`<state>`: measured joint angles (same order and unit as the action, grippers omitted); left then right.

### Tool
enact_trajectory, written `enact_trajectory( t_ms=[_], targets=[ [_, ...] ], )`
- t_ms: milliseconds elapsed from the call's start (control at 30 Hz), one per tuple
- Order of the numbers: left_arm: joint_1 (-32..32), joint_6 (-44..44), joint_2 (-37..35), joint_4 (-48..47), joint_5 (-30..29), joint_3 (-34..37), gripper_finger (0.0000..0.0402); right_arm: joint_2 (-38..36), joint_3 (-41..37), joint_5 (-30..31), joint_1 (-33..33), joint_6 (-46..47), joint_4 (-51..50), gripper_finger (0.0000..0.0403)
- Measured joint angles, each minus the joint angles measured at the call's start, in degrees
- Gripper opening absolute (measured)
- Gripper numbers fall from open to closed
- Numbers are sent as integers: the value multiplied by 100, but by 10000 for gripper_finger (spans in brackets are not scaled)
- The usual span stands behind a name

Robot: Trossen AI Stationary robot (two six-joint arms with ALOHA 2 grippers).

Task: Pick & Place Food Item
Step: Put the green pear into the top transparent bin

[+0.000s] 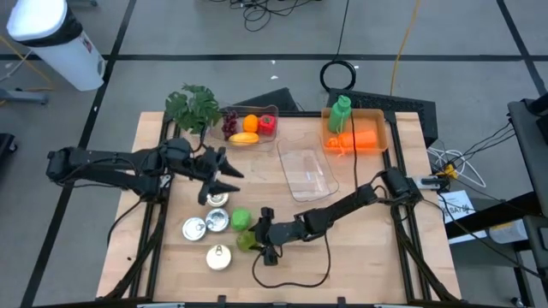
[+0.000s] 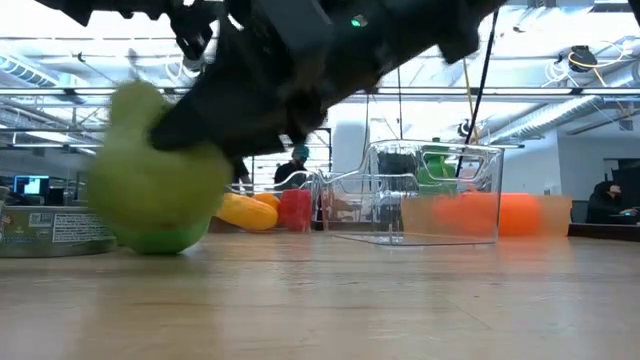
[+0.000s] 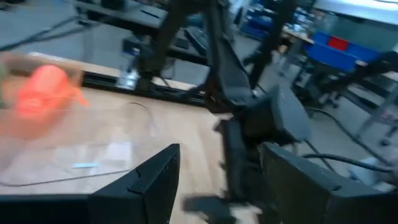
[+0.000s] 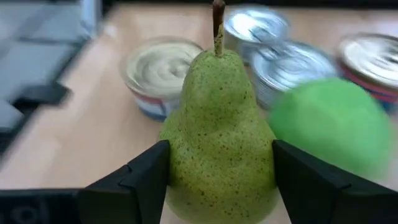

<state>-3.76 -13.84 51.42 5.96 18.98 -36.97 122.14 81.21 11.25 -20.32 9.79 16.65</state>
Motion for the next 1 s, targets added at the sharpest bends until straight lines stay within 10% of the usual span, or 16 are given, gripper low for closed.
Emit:
enact_trajectory(
  t_ms=[433,1000],
  targets=[
    [1486,-205,793,-685,-1789,-7,293,-347,-384,688,-39,62,-427,241],
    [2329,-184,2443,-673,-2128,-7,335,-351,-514,671,7,258,-316,243]
  ],
)
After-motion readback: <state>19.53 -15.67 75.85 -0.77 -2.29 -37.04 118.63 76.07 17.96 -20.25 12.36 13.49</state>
